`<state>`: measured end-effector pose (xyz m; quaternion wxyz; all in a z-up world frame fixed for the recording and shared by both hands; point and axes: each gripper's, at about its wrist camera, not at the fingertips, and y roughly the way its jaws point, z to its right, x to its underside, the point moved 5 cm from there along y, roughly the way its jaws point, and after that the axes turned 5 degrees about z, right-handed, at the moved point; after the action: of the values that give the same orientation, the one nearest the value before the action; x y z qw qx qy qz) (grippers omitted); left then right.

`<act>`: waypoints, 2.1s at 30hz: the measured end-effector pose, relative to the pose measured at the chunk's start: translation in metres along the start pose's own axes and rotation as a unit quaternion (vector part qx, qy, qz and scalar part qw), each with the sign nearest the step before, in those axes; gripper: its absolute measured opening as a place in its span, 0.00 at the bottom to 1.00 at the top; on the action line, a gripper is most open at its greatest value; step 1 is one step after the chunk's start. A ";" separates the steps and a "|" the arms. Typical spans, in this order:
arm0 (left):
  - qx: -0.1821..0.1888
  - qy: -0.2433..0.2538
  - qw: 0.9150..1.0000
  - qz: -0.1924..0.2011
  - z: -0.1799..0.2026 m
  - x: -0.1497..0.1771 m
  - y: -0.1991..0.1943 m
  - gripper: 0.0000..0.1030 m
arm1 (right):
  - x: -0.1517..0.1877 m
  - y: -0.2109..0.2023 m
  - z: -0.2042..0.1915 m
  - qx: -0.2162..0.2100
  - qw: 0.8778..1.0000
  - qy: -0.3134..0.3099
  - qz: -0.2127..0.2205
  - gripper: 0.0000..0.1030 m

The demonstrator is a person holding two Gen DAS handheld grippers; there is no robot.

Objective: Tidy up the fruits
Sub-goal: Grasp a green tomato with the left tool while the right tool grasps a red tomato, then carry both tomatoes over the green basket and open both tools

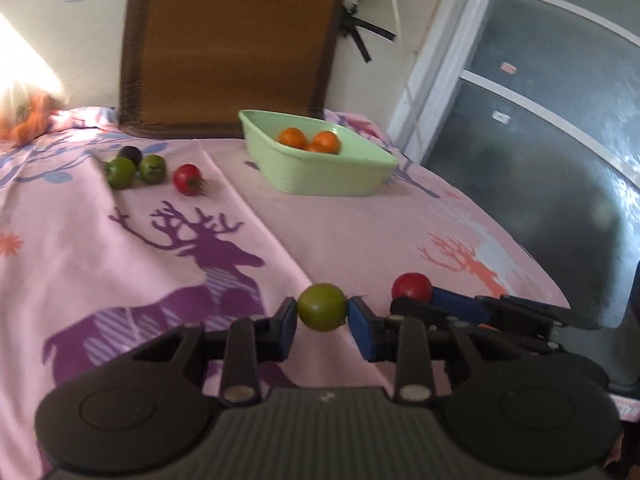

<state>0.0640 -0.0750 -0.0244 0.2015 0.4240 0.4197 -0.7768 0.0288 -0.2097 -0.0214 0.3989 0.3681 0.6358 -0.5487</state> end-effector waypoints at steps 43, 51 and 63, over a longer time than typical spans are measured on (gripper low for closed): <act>0.022 -0.022 0.999 0.026 0.005 -0.069 0.039 0.28 | -0.042 0.018 0.046 0.005 0.997 0.056 0.060 0.30; 0.032 -0.052 0.998 0.023 -0.018 -0.129 0.077 0.27 | -0.087 0.071 0.076 0.016 0.994 0.079 0.067 0.30; 0.030 0.137 0.990 -0.010 0.036 0.000 0.018 0.46 | -0.040 0.025 0.072 0.002 0.994 0.086 0.066 0.30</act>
<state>0.0583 -0.1148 -0.0221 0.1211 0.5283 0.4239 -0.7257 0.0756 -0.2787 -0.0006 0.3768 0.4559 0.6412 -0.4889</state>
